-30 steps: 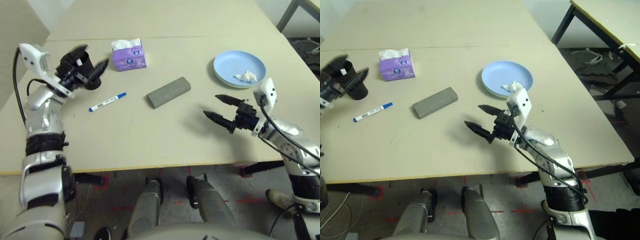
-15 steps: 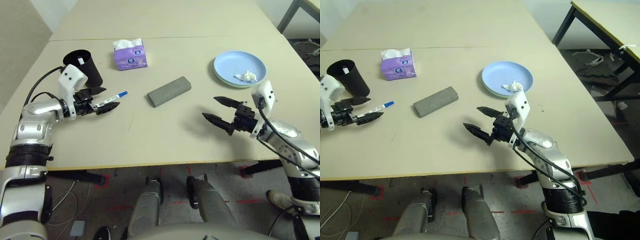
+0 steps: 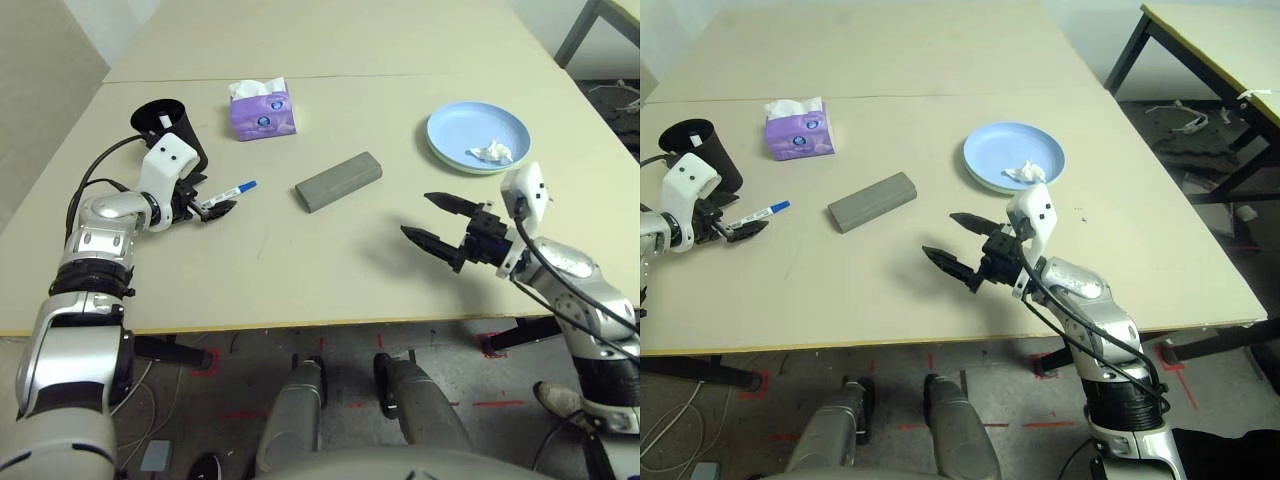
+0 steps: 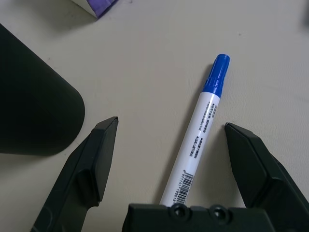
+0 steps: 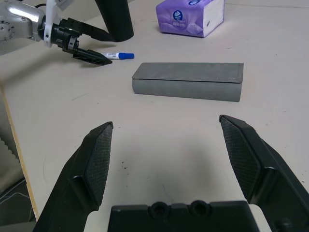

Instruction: Organize and tidy the items on the table.

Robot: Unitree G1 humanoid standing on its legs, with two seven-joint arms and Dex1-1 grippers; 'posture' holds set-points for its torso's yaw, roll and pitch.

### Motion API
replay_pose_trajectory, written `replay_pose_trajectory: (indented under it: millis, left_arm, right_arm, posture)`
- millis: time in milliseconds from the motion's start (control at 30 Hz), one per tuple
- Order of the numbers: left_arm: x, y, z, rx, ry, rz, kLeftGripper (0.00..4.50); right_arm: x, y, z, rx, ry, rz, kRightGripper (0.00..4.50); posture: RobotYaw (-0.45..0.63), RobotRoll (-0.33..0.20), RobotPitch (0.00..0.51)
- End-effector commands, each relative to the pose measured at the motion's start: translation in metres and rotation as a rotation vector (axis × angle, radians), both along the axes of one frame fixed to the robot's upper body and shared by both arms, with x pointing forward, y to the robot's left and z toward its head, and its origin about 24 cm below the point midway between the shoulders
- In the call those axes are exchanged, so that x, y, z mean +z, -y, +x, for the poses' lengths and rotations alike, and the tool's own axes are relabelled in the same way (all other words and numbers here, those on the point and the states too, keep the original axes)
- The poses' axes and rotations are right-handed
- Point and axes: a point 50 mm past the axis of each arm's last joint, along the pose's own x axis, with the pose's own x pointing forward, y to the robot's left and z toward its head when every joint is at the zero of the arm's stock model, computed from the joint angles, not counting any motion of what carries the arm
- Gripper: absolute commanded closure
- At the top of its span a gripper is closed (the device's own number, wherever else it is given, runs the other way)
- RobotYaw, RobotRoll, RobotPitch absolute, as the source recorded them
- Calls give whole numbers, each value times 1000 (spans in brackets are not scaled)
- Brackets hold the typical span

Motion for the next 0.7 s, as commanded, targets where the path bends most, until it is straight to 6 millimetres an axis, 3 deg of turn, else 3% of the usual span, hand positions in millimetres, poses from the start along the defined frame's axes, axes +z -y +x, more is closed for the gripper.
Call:
replay_pose_trajectory:
  millis: [33,400,533,700]
  left_arm:
    - [-19,-3,-7,-2,-92,-9,599]
    - [-28,-7,-22,-66,-163,-44,4121]
    - [-26,-3,-31,-122,-168,-139,4194]
    - [5,5,-35,-149,70,-353,4194]
  right_arm:
    - [0,-2,-3,5,-4,5,0]
    - [2,-7,2,18,0,14,0]
    - [0,-2,1,26,2,-11,0]
    - [-1,0,1,32,3,-11,0]
  posture:
    - [-202,0,226]
    - [-187,0,216]
    - [-186,0,213]
    - [-170,0,211]
